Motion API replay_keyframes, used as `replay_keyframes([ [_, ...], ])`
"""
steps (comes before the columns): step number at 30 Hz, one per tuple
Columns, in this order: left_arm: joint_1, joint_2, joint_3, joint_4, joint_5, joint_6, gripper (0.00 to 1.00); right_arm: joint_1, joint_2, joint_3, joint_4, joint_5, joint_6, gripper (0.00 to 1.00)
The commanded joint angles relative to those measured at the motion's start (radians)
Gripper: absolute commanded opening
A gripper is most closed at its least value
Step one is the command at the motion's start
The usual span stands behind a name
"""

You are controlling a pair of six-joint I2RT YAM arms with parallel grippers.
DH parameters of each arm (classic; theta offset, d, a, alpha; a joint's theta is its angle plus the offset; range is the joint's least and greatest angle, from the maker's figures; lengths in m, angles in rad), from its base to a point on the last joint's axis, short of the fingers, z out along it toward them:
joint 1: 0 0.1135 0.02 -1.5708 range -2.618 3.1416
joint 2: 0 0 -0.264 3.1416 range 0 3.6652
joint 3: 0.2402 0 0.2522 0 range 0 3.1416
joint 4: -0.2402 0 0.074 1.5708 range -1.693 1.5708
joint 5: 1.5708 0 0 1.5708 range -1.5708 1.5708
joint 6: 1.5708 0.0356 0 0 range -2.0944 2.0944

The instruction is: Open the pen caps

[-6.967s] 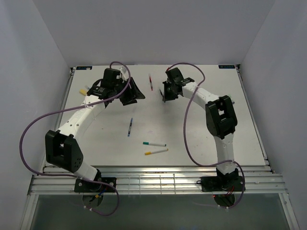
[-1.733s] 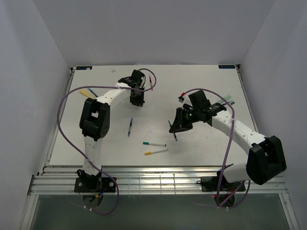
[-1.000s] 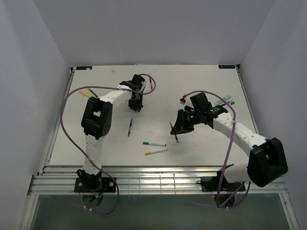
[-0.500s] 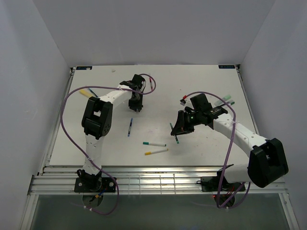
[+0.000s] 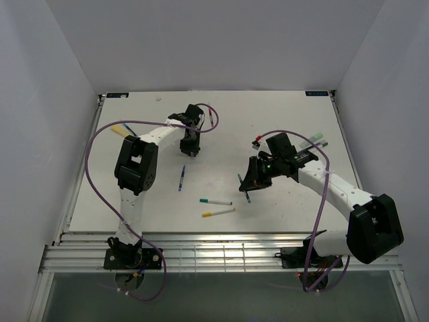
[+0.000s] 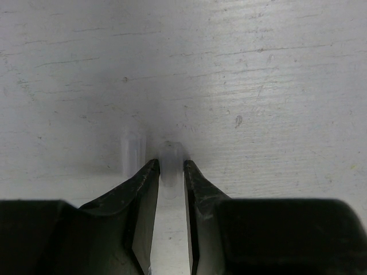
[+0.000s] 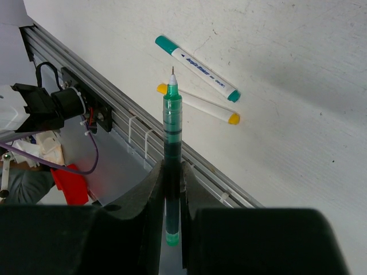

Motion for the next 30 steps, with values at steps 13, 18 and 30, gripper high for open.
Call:
replay_keyframes([
  [13,-0.051,-0.225,0.095,-0.082,-0.085,-0.045,0.39,0.006,0.103,0.111,0.104,0.047,0.091,0.08],
  [18,-0.058,-0.348,0.143,-0.185,-0.156,-0.179,0.39,0.113,0.187,0.177,0.212,0.186,0.228,0.08],
  [30,-0.060,-0.845,-0.112,-0.303,-0.060,-0.384,0.36,0.388,0.468,0.315,0.406,0.524,0.439,0.08],
])
